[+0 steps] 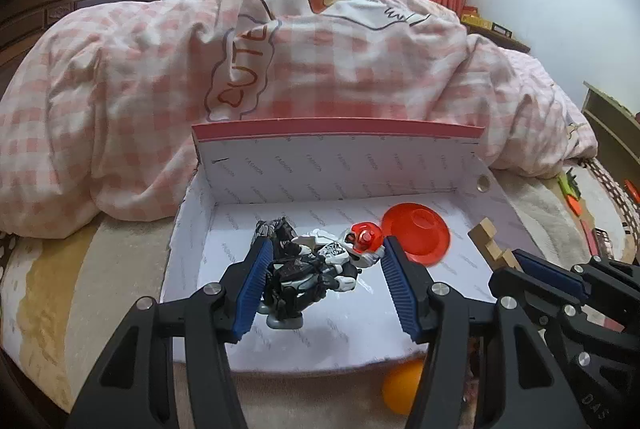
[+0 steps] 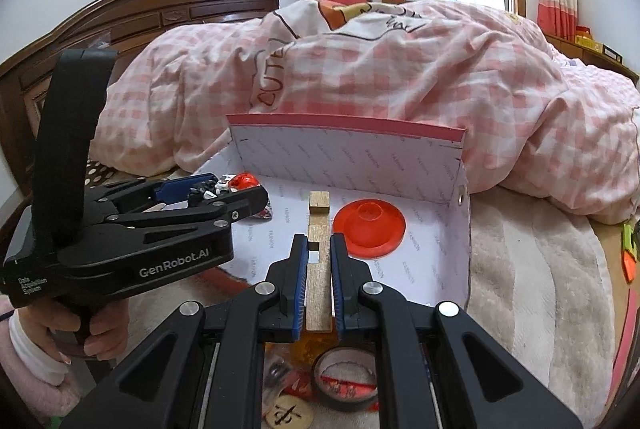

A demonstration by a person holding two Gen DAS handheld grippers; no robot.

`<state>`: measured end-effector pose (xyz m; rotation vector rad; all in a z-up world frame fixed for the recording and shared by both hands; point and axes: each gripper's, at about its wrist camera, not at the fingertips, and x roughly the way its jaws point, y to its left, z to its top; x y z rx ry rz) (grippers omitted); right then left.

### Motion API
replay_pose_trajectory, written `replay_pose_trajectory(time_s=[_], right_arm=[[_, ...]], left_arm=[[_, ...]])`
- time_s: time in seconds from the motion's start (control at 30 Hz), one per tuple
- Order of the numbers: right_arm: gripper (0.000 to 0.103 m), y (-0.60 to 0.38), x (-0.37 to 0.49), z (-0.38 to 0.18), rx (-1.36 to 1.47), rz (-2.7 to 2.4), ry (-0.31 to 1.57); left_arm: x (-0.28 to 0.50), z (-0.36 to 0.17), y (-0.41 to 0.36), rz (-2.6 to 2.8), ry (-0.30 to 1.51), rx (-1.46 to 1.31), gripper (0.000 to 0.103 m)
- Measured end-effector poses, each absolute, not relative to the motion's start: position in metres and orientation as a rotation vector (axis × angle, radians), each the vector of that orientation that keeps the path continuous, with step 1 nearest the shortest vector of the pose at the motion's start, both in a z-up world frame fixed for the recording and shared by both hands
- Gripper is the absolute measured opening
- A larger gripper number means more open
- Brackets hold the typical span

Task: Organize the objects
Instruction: 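Lift the robot figure and wooden block and carry both into the shoebox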

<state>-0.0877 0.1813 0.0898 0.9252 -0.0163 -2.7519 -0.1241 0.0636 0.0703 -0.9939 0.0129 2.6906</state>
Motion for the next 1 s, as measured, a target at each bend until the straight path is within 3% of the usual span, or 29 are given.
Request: replay_pose_trajectory(time_s=[1.0], right_arm=[[0.013, 0.19, -0.178, 0.053, 1.177, -2.759, -0.051]], left_arm=[[-0.196, 0.047, 0.089, 2.701, 0.079, -1.172, 0.056]])
